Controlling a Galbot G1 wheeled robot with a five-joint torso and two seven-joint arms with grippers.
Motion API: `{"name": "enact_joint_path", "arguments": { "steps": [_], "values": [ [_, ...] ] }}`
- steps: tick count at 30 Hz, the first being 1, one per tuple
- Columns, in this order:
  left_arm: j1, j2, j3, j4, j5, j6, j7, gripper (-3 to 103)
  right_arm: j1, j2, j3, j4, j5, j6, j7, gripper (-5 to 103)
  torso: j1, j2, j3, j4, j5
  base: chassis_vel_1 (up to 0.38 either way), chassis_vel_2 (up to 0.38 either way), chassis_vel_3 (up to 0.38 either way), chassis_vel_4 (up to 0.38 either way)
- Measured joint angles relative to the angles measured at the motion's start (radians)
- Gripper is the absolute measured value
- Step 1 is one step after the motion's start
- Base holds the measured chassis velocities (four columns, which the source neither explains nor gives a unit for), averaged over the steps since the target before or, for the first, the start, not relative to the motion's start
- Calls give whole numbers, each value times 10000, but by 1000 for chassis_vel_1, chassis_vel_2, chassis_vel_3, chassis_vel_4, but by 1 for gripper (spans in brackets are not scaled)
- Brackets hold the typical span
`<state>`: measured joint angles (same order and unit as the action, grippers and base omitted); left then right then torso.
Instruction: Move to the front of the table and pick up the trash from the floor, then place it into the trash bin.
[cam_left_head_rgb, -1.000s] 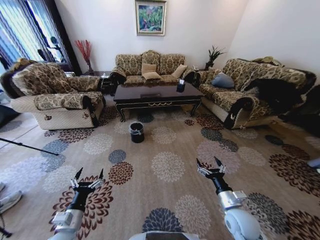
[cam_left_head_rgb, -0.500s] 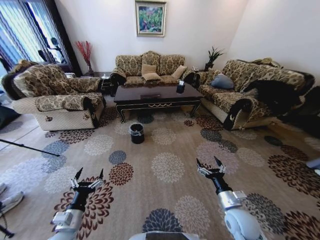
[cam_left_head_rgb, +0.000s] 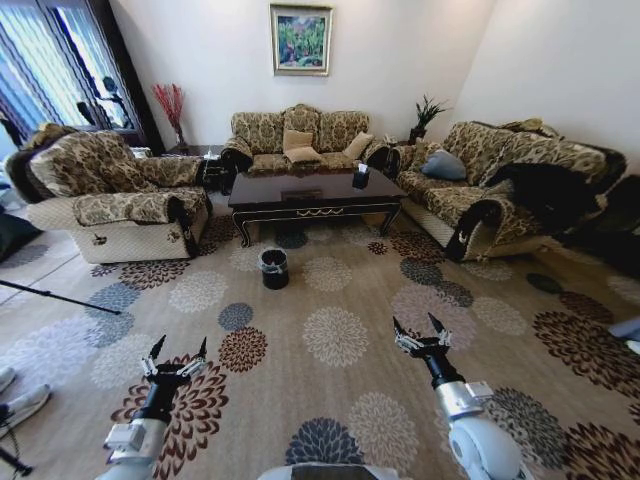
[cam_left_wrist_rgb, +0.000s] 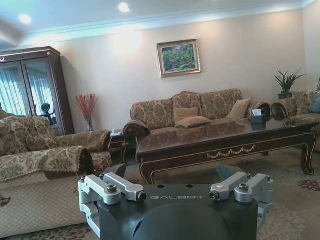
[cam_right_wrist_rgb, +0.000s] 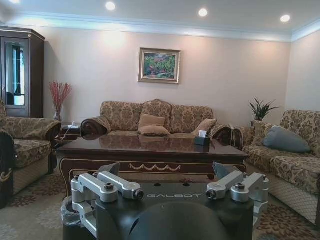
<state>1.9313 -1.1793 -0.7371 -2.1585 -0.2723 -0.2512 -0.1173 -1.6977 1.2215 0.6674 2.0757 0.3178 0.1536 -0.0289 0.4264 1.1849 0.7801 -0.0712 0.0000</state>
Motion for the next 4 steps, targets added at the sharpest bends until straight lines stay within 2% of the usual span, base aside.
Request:
{"name": "enact_joint_path", "arguments": {
  "steps": [4],
  "values": [
    [0, 0, 0, 0, 0, 0, 1, 100, 0, 1, 0, 0, 0, 0, 0, 100, 0, -4, -1, 0, 0, 0, 0, 0, 0]
  ]
}}
